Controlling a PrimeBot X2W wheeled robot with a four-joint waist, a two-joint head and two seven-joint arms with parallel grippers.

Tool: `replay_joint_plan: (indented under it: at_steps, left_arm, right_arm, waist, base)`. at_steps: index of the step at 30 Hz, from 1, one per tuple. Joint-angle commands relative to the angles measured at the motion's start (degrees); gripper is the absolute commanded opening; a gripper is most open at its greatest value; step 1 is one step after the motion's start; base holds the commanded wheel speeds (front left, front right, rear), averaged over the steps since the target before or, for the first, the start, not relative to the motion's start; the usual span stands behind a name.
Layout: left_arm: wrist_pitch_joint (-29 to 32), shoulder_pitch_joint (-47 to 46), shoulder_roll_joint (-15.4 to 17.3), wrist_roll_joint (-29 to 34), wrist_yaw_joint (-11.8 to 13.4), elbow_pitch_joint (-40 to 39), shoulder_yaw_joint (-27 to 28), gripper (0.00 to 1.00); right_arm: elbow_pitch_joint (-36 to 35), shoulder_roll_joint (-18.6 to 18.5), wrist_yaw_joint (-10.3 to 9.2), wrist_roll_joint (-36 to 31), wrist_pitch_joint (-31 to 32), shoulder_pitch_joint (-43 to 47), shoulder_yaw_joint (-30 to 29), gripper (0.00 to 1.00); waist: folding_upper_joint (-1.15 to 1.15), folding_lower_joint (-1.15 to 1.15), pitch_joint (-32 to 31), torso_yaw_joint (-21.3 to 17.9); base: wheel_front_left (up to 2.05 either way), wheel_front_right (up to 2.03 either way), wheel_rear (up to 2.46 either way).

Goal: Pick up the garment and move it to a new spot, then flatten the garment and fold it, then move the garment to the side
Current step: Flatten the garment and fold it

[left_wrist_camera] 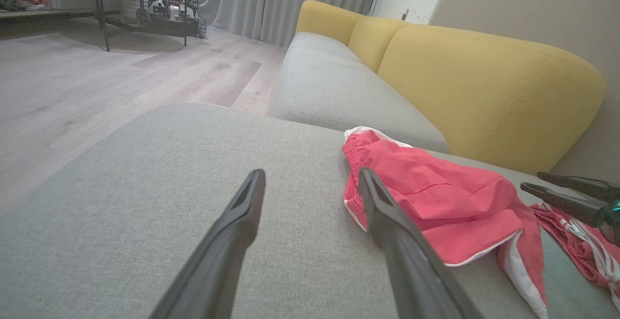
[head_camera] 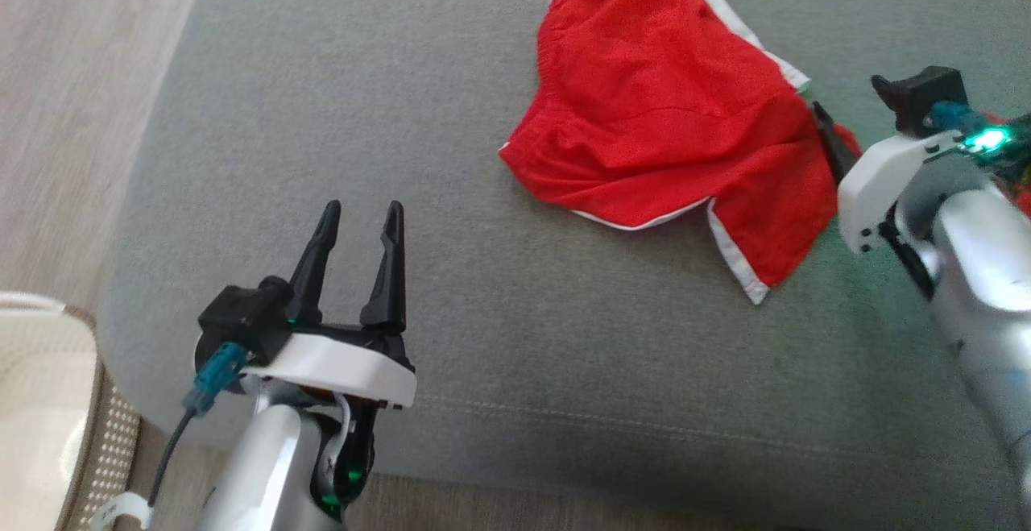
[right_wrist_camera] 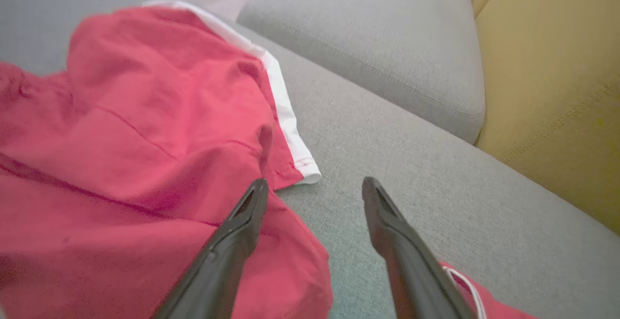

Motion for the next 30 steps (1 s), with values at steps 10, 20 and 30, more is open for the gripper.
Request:
replay_joint_plan:
  at_steps: [10, 20, 30]
  left_arm:
    - [-0.3, -0.6, 0.4, 1.4, -0.3, -1.7, 4.4, 1.0]
    - [-0.3, 0.9, 0.4, 1.4, -0.9, -1.0, 4.9, 1.0]
    - [-0.3, 0.9, 0.4, 1.8, -1.5, -0.3, 4.4, 1.0]
  right_arm:
    - [-11.9, 9.0, -0.02, -1.9, -8.5, 12.5, -12.8, 1.0]
    - [-29.7, 16.3, -0.02, -4.7, -8.9, 30.3, -19.0, 1.0]
    - [-31.0, 17.5, -0.02, -3.3, -8.9, 36.2, -16.9, 1.0]
  waist:
    - [0.0, 0.0, -3.3, -7.2]
    - [0.0, 0.0, -5.3, -10.7]
    - [0.0, 0.0, -4.3, -11.3]
  base:
    - [0.0, 0.0, 0.0]
    - [0.0, 0.0, 0.0]
    - [0.0, 0.0, 0.0]
